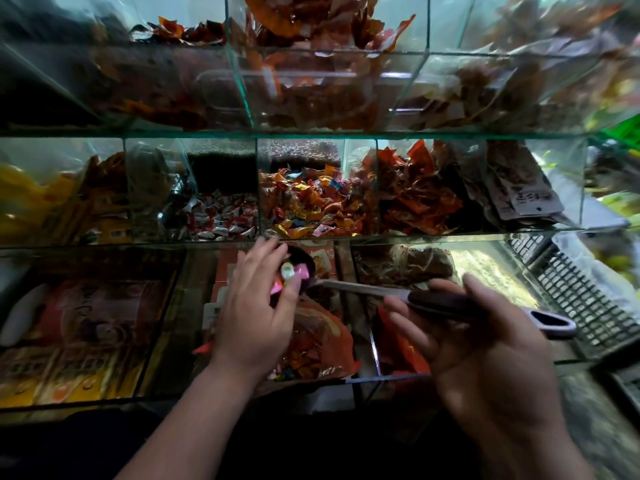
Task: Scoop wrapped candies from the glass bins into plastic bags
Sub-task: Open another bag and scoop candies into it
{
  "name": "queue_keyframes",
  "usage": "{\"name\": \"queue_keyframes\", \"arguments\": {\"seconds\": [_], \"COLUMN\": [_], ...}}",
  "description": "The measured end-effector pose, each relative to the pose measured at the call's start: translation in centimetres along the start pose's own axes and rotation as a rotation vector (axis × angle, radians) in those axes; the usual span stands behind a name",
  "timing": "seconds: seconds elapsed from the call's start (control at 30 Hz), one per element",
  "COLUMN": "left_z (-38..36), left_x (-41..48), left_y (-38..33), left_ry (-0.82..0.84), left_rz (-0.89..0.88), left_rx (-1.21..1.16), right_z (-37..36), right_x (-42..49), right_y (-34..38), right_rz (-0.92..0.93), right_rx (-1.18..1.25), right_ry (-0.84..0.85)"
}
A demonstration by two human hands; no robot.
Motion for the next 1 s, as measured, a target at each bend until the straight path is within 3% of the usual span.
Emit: {"name": "queue_keyframes", "arguments": {"seconds": [0.13,0.27,0.3,0.4,0.5,0.6,0.73,0.77,0.8,0.87,0.9,0.97,1.0], "left_z": [2.2,2.1,1.9,1.4,1.0,0.8,1.3,1.4,1.5,1.8,2.1,3.0,3.6], "left_x": [2.0,1.6,1.3,0.5,0.1,0.0,0.2,0.2,0.2,0.1,-0.1,-0.9,-1.5], "left_y": [-0.5,-0.2,0.0,0.6,1.3,1.8,1.8,1.8,1.8,1.7,1.7,2.2,2.9], "left_ry": [-0.164,-0.139,-0.124,-0.101,-0.071,-0.067,-0.094,-0.096,-0.096,-0.095,-0.091,-0.056,-0.026], "left_rz": [-0.011,0.073,0.095,0.141,0.189,0.226,0.231,0.236,0.243,0.25,0.245,0.249,0.275], "left_rx": [-0.108,-0.189,-0.193,-0.213,-0.211,-0.206,-0.211,-0.205,-0.202,-0.189,-0.166,-0.078,-0.02], "right_z": [-1.9,-5.7,-6.8,-10.5,-11.6,-11.4,-8.5,-8.3,-7.8,-7.0,-7.2,-8.1,-7.7], "right_x": [2.6,8.0,9.2,10.9,10.9,8.4,3.1,3.3,4.6,4.5,3.1,1.9,0.4], "right_y": [2.0,3.1,3.5,3.4,2.2,1.7,1.8,2.0,2.2,0.4,-0.3,0.2,-0.3], "right_rz": [0.088,0.256,0.37,0.778,0.916,0.927,0.971,0.855,0.585,-0.192,-0.398,-0.536,-0.553], "right_rx": [0.057,-0.046,-0.199,-1.0,-1.401,-1.463,-1.231,-1.221,-1.261,-1.372,-1.429,-1.642,-1.789], "right_ry": [0.047,0.049,0.045,0.08,0.141,0.17,0.155,0.149,0.131,0.37,0.515,0.535,0.622]}}
Point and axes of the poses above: each hand's wrist, its own x-axis towards the middle knuckle, its own z-axis out of the back of the hand, y = z × x, the point moved 6 cm from there along x, towards the middle knuckle, and after that the axes turned 10 degrees about -z, right-handed, at the moved point
